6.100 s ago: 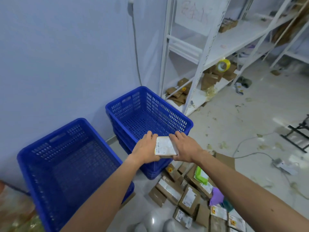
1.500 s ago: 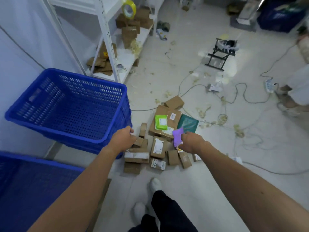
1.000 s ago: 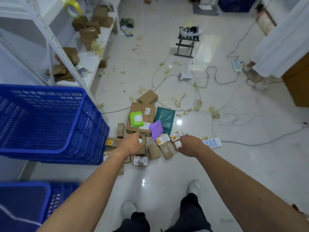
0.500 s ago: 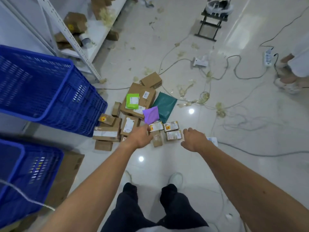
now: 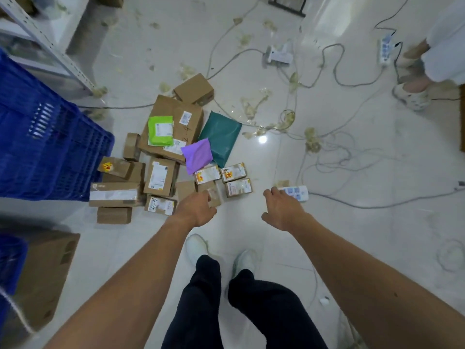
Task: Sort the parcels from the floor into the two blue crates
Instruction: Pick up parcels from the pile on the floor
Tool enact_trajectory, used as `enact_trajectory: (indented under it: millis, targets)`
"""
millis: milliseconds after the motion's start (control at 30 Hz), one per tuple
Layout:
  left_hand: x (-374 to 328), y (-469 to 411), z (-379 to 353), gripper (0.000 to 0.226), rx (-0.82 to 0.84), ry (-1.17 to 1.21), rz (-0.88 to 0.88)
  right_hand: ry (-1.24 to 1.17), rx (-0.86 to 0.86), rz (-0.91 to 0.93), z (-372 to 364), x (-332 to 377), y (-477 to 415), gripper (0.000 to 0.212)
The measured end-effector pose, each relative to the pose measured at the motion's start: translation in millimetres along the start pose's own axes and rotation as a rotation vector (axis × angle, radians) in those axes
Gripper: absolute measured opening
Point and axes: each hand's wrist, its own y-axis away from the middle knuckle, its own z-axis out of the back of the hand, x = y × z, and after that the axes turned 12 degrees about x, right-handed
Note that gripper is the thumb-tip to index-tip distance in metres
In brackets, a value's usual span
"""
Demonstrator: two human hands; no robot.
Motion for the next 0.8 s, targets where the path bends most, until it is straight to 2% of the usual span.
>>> enact_trajectory:
  millis: [200,433,600,800]
  targets:
    - [2,-84,-28,0.048,-0.004,-0.023,-0.033,0.061,0.011,0.007,-39,-29,-80,0.050]
    - [4,-211,-82,0.052,-0.053,0.019,0.011,0.128,0.002,0.076,-97,-79,-211,0.054]
    - [12,-308,-132,0.063,-0.069,0.000,0.067,0.144,0.001,0.114,-149,-110,-305,0.063]
    - [21,-425,-177,0.073,-0.149,-0.058,0.019,0.136,-0.075,0.172,-206,-126,-418,0.078]
